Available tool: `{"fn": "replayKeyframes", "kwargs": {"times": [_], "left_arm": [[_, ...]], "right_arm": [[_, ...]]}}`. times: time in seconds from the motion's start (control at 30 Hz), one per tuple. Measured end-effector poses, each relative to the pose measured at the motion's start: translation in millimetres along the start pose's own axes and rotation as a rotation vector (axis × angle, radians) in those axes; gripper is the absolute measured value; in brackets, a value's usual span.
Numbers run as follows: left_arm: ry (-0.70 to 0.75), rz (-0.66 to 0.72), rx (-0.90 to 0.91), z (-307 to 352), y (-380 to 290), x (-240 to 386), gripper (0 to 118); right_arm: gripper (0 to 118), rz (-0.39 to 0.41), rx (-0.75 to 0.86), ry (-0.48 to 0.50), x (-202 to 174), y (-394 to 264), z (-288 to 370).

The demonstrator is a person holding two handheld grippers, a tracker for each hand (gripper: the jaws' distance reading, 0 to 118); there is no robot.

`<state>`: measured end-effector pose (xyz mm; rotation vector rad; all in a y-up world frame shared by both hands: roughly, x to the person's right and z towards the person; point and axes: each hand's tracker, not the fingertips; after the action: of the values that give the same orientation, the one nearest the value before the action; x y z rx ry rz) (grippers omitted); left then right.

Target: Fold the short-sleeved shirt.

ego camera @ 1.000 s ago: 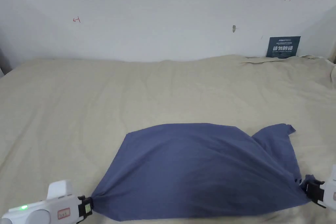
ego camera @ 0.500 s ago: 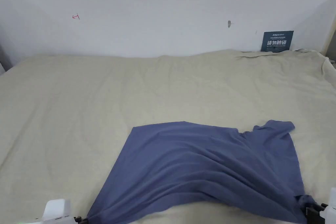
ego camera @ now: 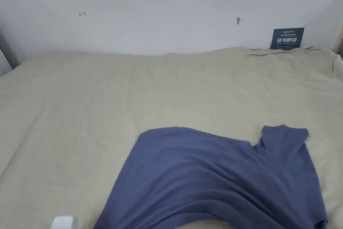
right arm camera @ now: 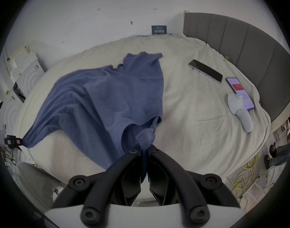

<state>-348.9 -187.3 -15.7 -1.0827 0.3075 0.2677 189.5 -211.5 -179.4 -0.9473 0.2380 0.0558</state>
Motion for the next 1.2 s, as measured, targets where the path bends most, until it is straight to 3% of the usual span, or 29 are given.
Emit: {"fn": "replayKeyframes", "kwargs": {"times": [0.3,0.37,0.4,0.43,0.47,0.5,0.53,0.6,0.77,1.0,1.1,1.17,1.2], "left_arm": [[-0.011,0.029,-0.082,-47,10,23,2],[-0.009,0.034,-0.086,-45,12,26,21],[-0.001,0.033,-0.081,-42,14,28,38],[-0.007,0.03,-0.077,-39,15,30,74],[-0.014,0.03,-0.069,-37,18,31,99],[-0.015,0.028,-0.064,-33,20,34,116],[-0.009,0.025,-0.047,-29,23,38,118],[-0.014,-0.013,0.054,-15,29,44,117],[-0.054,-0.046,0.197,22,58,64,117],[-0.06,-0.097,0.484,72,93,95,116],[-0.051,-0.096,0.623,86,102,109,93],[-0.017,-0.102,0.681,90,108,118,59],[-0.01,-0.105,0.709,90,110,122,41]], "right_arm": [[5,-0.026,-0.077,-0.039,-3,-12,-30],[10,-0.04,-0.077,-0.039,-4,-5,-23],[16,-0.048,-0.073,-0.035,-4,-2,-17],[29,-0.047,-0.066,-0.031,-5,2,-13],[43,-0.047,-0.047,-0.024,-7,6,-7],[60,-0.046,-0.019,-0.018,-9,12,0],[75,-0.038,0.011,-0.014,-12,19,8],[85,-0.02,0.068,0.008,-16,32,22],[85,-0.017,0.229,0.083,-31,71,64],[89,0.006,0.501,0.057,-49,109,109],[88,0.014,0.584,0.022,-55,116,115],[80,0.023,0.621,0.02,-60,121,120],[69,0.027,0.638,0.021,-62,122,121]]}}
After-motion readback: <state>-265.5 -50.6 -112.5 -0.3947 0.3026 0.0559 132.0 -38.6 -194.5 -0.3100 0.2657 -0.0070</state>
